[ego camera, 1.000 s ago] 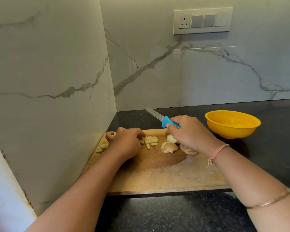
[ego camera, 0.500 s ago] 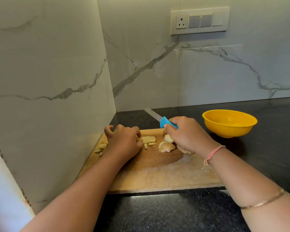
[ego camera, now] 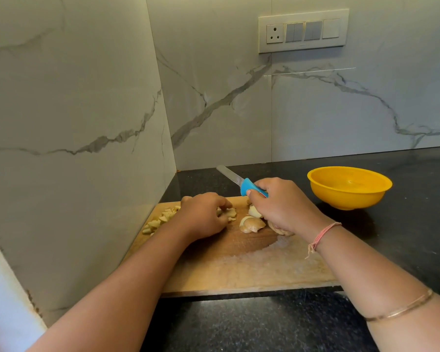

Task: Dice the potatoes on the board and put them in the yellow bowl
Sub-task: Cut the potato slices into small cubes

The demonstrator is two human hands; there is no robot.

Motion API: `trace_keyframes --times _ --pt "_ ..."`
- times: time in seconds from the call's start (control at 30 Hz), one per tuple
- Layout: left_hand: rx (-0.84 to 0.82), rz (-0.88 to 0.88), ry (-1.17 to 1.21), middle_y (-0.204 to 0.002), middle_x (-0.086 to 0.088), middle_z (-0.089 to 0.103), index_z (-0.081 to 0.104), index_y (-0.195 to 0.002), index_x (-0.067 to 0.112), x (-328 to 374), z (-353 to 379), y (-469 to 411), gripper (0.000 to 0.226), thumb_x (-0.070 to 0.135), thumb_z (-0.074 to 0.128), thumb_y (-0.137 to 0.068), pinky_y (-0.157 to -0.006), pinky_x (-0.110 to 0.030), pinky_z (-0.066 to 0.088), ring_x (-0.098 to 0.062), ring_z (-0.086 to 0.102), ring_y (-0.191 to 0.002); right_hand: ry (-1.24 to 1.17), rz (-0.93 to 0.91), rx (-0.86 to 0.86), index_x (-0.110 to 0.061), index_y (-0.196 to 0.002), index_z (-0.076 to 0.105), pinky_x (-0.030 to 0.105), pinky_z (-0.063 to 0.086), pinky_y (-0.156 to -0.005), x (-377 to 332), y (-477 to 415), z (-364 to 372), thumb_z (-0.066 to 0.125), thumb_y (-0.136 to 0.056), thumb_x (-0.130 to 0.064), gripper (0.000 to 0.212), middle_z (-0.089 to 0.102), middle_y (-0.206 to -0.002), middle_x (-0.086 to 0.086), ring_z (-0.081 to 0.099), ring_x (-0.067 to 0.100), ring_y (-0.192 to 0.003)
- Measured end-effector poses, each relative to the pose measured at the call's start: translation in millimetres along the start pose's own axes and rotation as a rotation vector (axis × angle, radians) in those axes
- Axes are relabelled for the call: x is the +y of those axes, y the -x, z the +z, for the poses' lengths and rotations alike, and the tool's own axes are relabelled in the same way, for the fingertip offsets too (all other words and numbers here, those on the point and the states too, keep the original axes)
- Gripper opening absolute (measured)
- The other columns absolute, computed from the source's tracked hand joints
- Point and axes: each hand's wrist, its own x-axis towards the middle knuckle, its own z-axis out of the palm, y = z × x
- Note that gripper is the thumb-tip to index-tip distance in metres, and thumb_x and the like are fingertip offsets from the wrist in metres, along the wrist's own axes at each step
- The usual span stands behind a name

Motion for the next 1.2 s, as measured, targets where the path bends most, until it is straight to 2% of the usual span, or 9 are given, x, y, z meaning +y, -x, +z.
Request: trace_keyframes --times 0.2,0.4,0.47,0.57,0.67,0.73,0.87,1.0,1.2 --pt "-0.011 0.0 -0.074 -0.12 0.006 0.059 0.059 -0.123 0.025 5.1 -2.0 -10.3 0.031 0.025 0.058 -0.093 -0.103 -0.039 0.039 -0.012 0.054 -0.108 0.001 0.0 0.006 -0.014 -0.12 0.06 0.01 0.035 -0.057 0.6 -0.1 0.4 0.044 -0.098 -0.032 0.032 0.064 -0.104 0.003 0.053 0.009 -0.084" --pt "0.044 -0.05 0.069 -0.116 0.005 0.06 0.058 -0.118 0.026 -9.7 -2.6 -6.2 0.031 0.01 0.059 -0.09 -0.102 -0.041 0.045 -0.008 0.053 -0.095 -0.001 0.007 0.012 -0.015 -0.118 0.061 0.013 0.033 -0.054 3.0 -1.3 0.1 0.045 -0.098 -0.033 0.031 0.062 -0.097 0.0 0.054 0.009 -0.082" --pt "0.07 -0.073 0.117 -0.117 0.006 0.06 0.059 -0.116 0.026 -12.8 -3.4 -4.8 0.032 0.007 0.057 -0.09 -0.102 -0.042 0.044 -0.009 0.053 -0.097 -0.002 0.006 0.016 -0.015 -0.118 0.061 0.013 0.034 -0.055 3.4 -2.2 -0.1 0.045 -0.098 -0.033 0.031 0.061 -0.097 0.0 0.054 0.01 -0.083" --pt "0.105 -0.052 0.172 -0.118 0.008 0.059 0.06 -0.118 0.027 -10.1 -2.6 -4.9 0.026 0.017 0.054 -0.095 -0.102 -0.04 0.044 -0.01 0.054 -0.103 0.0 0.01 0.016 -0.015 -0.118 0.06 0.013 0.035 -0.056 3.5 -3.2 0.1 0.045 -0.098 -0.034 0.032 0.061 -0.097 -0.001 0.054 0.01 -0.084" --pt "0.005 0.005 0.201 -0.126 0.006 0.057 0.058 -0.126 0.027 -2.3 -1.4 -6.3 0.031 0.029 0.054 -0.095 -0.095 -0.027 0.047 -0.01 0.054 -0.108 0.005 0.011 0.018 -0.015 -0.117 0.061 0.012 0.035 -0.056 4.1 -3.6 0.4 0.045 -0.098 -0.034 0.031 0.061 -0.097 -0.001 0.054 0.01 -0.082" --pt "-0.06 0.024 0.174 -0.128 0.005 0.057 0.058 -0.127 0.026 1.9 -1.8 -8.5 0.032 0.027 0.054 -0.095 -0.094 -0.024 0.047 -0.01 0.055 -0.108 0.004 0.012 0.018 -0.015 -0.118 0.06 0.012 0.035 -0.057 4.3 -3.9 0.3 0.045 -0.098 -0.034 0.032 0.063 -0.101 0.001 0.054 0.01 -0.084" --pt "-0.1 0.014 0.138 -0.116 0.007 0.058 0.062 -0.115 0.029 3.2 -5.2 -13.5 0.023 0.023 0.056 -0.093 -0.098 -0.033 0.049 -0.01 0.054 -0.1 -0.001 0.017 0.019 -0.016 -0.121 0.059 0.012 0.036 -0.056 4.1 -3.7 0.3 0.046 -0.098 -0.034 0.033 0.062 -0.099 -0.001 0.055 0.01 -0.082" --pt "-0.109 0.005 0.079 -0.102 0.011 0.055 0.056 -0.101 0.033 0.0 -7.2 -13.1 0.014 0.022 0.058 -0.092 -0.102 -0.043 0.044 -0.008 0.053 -0.096 0.013 0.011 0.017 -0.015 -0.119 0.06 0.011 0.038 -0.058 4.7 -3.2 -0.2 0.045 -0.098 -0.033 0.032 0.064 -0.104 0.002 0.054 0.01 -0.084" --pt "0.031 -0.027 0.004 -0.119 0.006 0.06 0.059 -0.113 0.031 -4.6 -6.8 -7.1 0.025 0.015 0.053 -0.094 -0.104 -0.043 0.041 -0.012 0.054 -0.107 0.007 0.014 0.013 -0.015 -0.116 0.061 0.013 0.039 -0.057 4.4 -3.8 0.0 0.045 -0.098 -0.033 0.031 0.062 -0.094 0.0 0.056 0.011 -0.078"
